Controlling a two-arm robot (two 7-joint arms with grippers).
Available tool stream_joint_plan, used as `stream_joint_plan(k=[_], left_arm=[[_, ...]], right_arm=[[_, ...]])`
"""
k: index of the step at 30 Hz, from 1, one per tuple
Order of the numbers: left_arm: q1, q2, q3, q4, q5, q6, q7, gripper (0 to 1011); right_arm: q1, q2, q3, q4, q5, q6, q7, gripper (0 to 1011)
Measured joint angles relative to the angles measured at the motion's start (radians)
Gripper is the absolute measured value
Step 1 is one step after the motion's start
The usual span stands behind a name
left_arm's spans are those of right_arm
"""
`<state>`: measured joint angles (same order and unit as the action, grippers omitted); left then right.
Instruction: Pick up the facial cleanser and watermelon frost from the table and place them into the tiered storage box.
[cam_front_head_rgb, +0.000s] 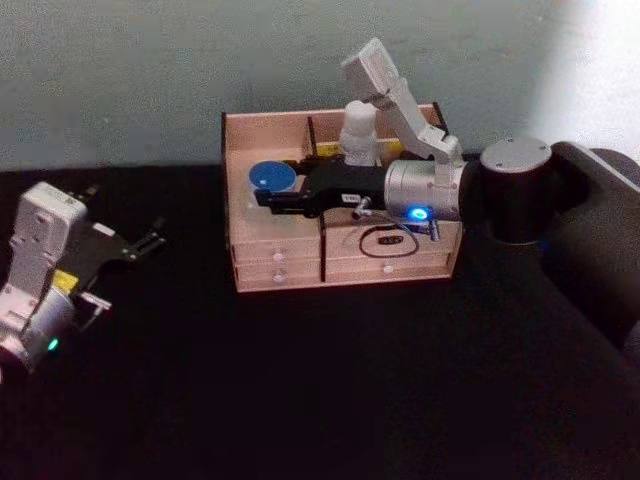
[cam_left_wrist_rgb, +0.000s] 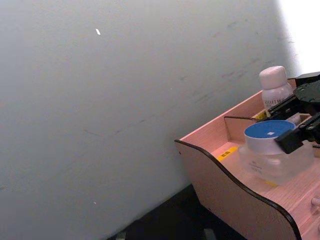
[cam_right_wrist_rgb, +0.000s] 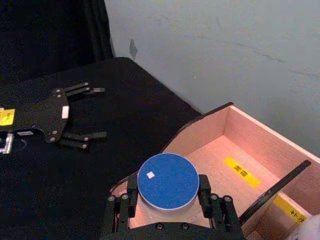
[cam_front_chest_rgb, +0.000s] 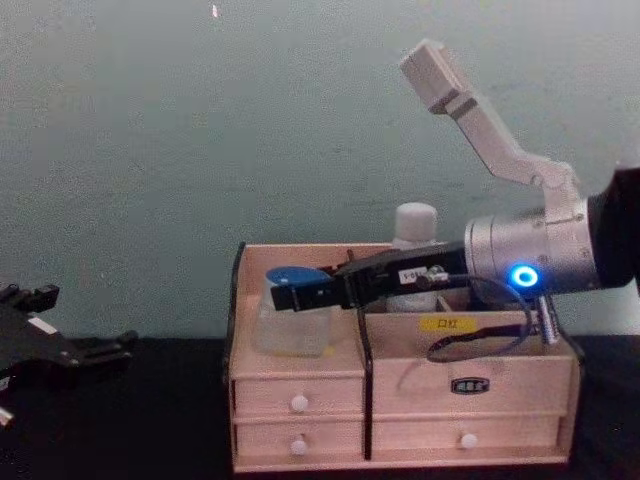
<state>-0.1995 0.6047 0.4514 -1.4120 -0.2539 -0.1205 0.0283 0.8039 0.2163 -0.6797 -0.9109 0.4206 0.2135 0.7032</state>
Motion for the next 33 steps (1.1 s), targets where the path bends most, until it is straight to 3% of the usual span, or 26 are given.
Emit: stream_joint_plan(k=[17,33], left_arm=[[0.0,0.0,0.0,0.0,0.0,0.0,0.0,1001],[0.0,0.0,0.0,0.0,0.0,0.0,0.0,1001]], right_arm=[[0.024,-0.036,0.008,0.072,-0.014,0.0,0.002,721],[0.024,-0.036,0.007,0.072,-0.016,-0.001,0.002,720]])
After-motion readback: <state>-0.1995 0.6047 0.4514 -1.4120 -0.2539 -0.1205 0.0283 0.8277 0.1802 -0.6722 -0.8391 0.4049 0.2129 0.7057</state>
